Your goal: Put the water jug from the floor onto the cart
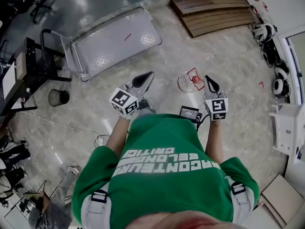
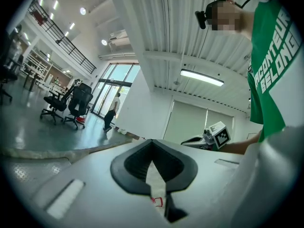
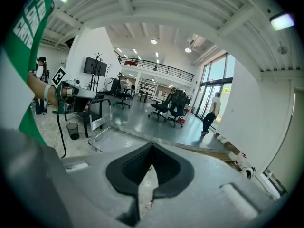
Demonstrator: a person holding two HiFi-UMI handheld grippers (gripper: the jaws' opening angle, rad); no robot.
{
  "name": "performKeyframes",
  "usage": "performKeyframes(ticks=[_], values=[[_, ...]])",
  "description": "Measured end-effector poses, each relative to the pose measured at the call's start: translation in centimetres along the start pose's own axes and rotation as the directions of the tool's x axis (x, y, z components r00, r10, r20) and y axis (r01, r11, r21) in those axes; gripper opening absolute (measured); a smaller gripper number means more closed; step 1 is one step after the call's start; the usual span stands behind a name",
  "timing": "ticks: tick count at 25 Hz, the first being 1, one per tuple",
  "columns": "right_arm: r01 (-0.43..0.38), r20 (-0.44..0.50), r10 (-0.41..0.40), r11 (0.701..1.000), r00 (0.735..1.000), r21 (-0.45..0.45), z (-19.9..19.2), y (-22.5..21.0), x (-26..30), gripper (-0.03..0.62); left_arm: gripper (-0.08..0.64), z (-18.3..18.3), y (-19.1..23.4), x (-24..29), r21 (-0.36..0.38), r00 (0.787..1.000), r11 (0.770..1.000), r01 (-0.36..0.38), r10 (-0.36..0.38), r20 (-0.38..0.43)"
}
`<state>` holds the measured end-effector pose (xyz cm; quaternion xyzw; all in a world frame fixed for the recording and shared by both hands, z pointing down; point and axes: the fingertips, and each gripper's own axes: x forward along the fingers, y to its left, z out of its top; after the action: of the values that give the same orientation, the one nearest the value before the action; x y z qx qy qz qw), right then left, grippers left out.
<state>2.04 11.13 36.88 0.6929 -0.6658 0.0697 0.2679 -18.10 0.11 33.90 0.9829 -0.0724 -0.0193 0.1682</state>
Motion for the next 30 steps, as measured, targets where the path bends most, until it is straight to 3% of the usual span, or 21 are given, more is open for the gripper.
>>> performKeyframes(ticks=[15,30], values=[[-0.029,-0.029,0.027,0.998,0.999,-0.058,3.5,3.1,3.6,-0.008,0.015,0.9,4.9,-3.9,-0.035,0.999,0.999,-0.026,0.027,0.021],[-0.043,0.005,0.043,0.999,0.999,-0.016,1.9,0.3,4.7,-0.008,0.015,0.6,3.9,-0.2,-0.006,0.999,1.0,-0.026,0.026,-0.021]])
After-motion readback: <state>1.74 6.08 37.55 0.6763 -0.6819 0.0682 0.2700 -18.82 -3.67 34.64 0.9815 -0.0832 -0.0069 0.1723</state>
